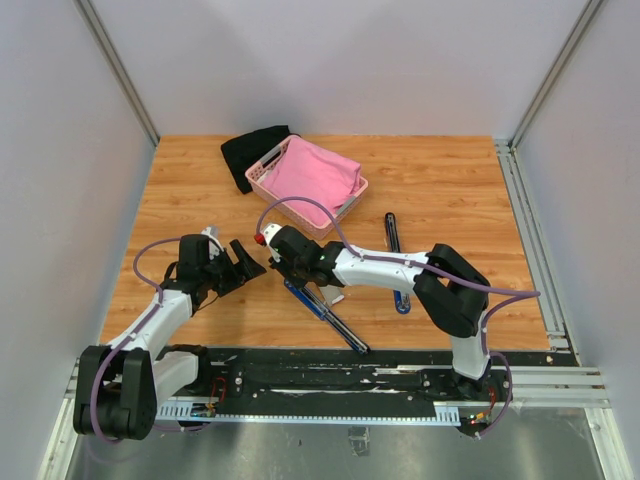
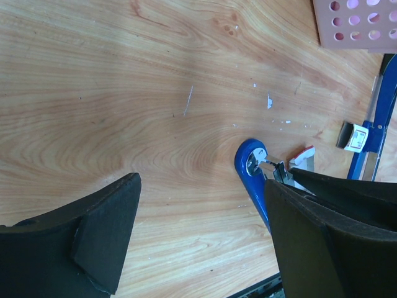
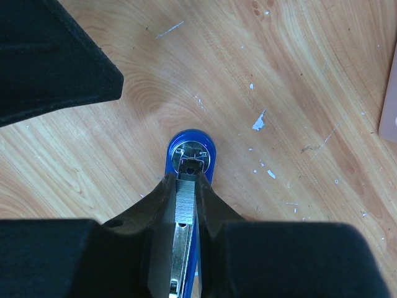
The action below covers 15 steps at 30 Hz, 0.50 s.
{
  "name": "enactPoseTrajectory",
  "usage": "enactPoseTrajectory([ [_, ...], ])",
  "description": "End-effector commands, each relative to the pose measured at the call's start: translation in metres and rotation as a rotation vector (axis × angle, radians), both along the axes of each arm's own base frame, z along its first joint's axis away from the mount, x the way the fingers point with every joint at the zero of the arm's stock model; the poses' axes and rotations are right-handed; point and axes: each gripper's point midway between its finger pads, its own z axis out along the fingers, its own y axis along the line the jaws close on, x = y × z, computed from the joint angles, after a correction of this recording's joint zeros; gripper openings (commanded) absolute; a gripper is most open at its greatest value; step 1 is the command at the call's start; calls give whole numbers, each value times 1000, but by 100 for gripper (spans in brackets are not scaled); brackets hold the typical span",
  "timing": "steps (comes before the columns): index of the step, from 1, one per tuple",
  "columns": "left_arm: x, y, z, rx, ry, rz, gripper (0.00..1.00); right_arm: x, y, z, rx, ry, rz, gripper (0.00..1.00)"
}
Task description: Load the staples into the stapler
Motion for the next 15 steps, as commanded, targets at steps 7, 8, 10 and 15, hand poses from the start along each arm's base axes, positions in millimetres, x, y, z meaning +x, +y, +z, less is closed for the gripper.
enactPoseTrajectory([
  [7, 3, 2, 0, 3, -20, -4, 84, 6, -1, -4, -4, 2, -17, 14],
  [8, 3, 2, 0, 3, -21, -4, 84, 6, -2, -4, -3, 3, -21, 14],
  [10, 3, 2, 0, 1, -21, -4, 84, 5, -4, -4, -3, 7, -34, 14],
  [15, 3, 2, 0, 0, -22, -4, 84, 3, -6, 0, 1, 20, -59, 14],
])
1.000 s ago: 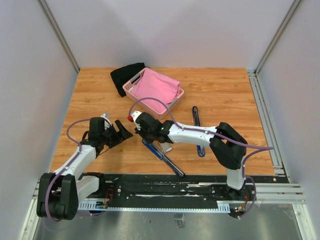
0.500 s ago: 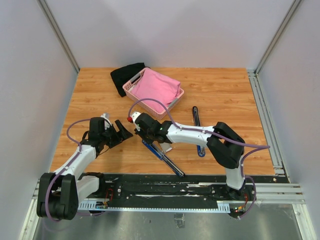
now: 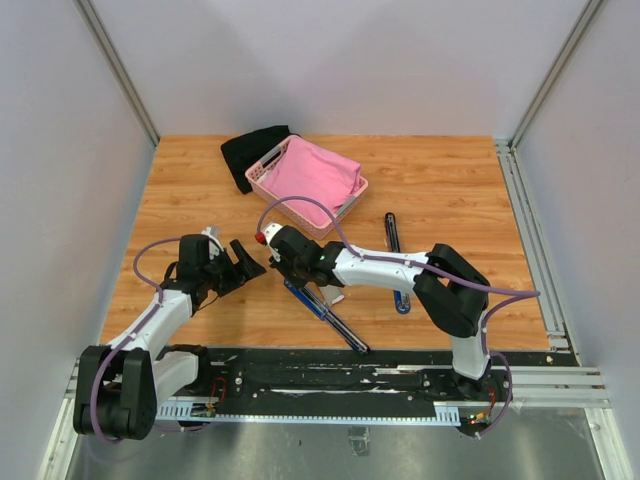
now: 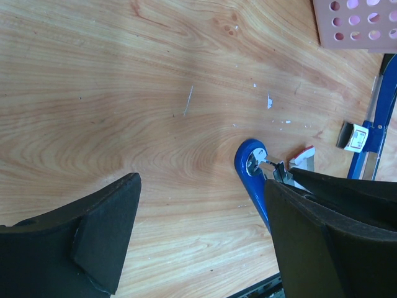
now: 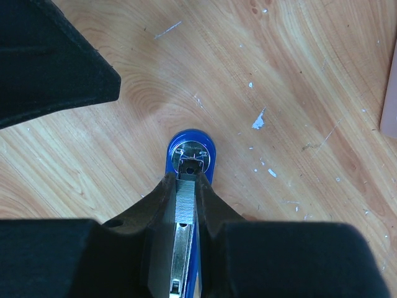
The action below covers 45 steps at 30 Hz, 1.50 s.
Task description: Load the staples into the stapler
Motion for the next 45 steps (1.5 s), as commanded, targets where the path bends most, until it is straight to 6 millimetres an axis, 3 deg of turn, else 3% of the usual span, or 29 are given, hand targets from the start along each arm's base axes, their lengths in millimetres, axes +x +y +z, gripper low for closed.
enactPoseTrajectory([
  [1, 3, 2, 0, 0, -21, -4, 84, 3, -7, 0, -6, 15, -50, 14],
  [21, 0, 2, -1, 0, -20, -3, 84, -3, -18, 1, -16, 41, -85, 13],
  [45, 1, 2, 0, 1, -23, -5, 84, -24, -38, 1, -39, 64, -91, 14],
])
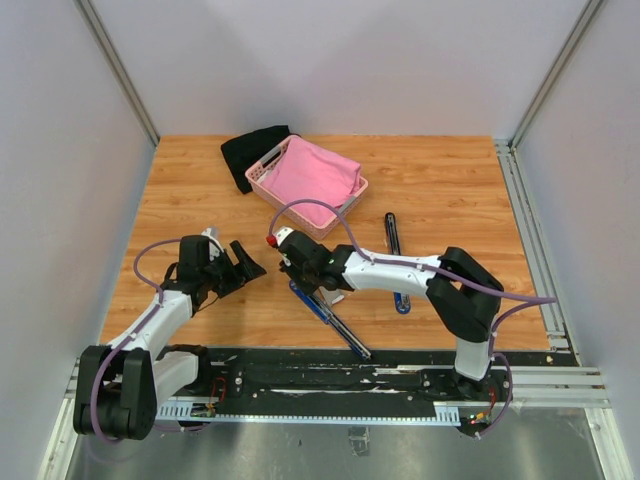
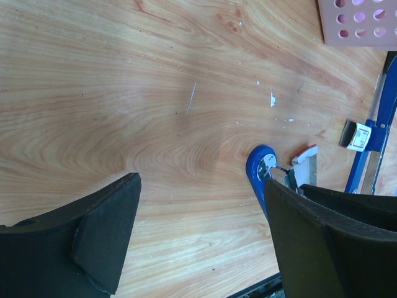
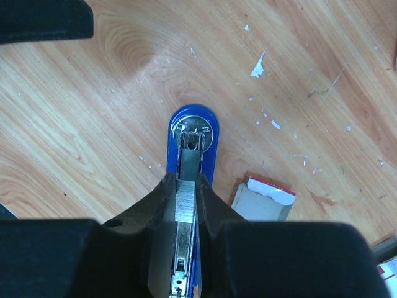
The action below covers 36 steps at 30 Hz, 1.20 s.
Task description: Load the staples into the stapler
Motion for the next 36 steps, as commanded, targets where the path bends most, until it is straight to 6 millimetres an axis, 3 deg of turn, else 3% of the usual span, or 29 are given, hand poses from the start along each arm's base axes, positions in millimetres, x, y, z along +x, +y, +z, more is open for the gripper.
enactPoseTrajectory([
  [1, 3, 1, 2, 0, -30, -7, 84, -7, -14, 4, -27, 3, -23, 14],
  [22, 3, 0, 3, -2, -40, -22, 84, -13, -28, -1, -46, 12, -53, 15],
  [29, 1, 0, 4, 1, -40, -22, 84, -13, -28, 3, -38, 5, -55, 32],
  [36, 2, 0, 9, -1, -37, -25, 84, -10, -33, 39, -11, -33, -61, 45],
])
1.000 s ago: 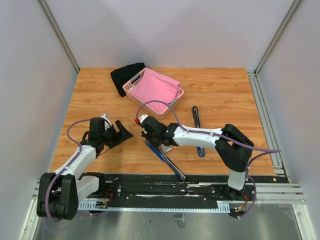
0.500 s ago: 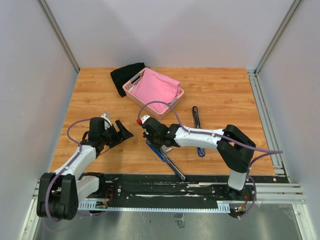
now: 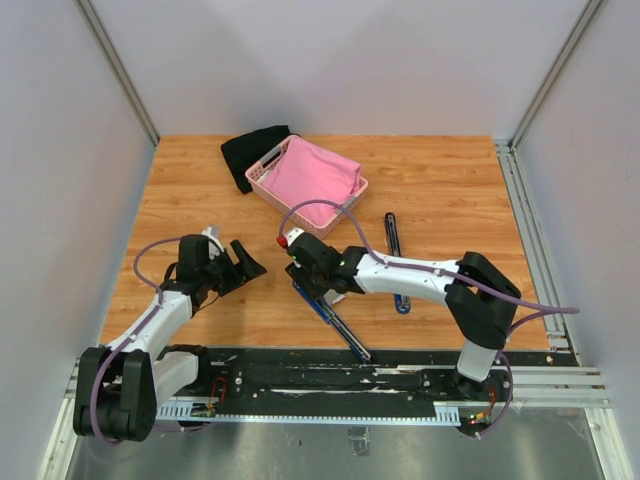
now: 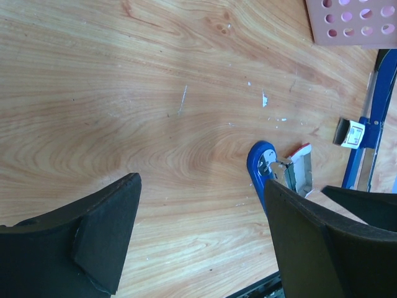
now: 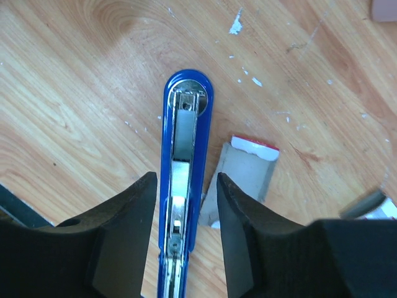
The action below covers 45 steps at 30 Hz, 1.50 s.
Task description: Load the staples into the stapler
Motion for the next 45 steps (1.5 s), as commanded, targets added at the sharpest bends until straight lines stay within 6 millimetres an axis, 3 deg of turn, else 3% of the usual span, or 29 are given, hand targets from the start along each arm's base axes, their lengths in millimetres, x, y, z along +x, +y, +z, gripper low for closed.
enactPoseTrajectory([
  [1, 0, 1, 6, 4, -13, -14, 84, 2, -9, 41, 22, -47, -18, 45],
  [4, 3, -3, 15, -17, -24, -27, 83, 4, -16, 52, 25, -22, -49, 43],
  [8, 4, -11, 19, -53, -15, -39, 81, 4, -23, 47, -6, 31, -80, 42],
  [16, 2, -27, 17, -60, 9, -86, 81, 15, -5, 28, -49, 63, -52, 41],
  [30, -1, -30, 10, -64, 21, -108, 81, 27, -2, -1, -105, 98, -40, 39],
  [45, 5, -31, 11, -56, 19, -120, 81, 19, -12, -9, -129, 130, -36, 37],
])
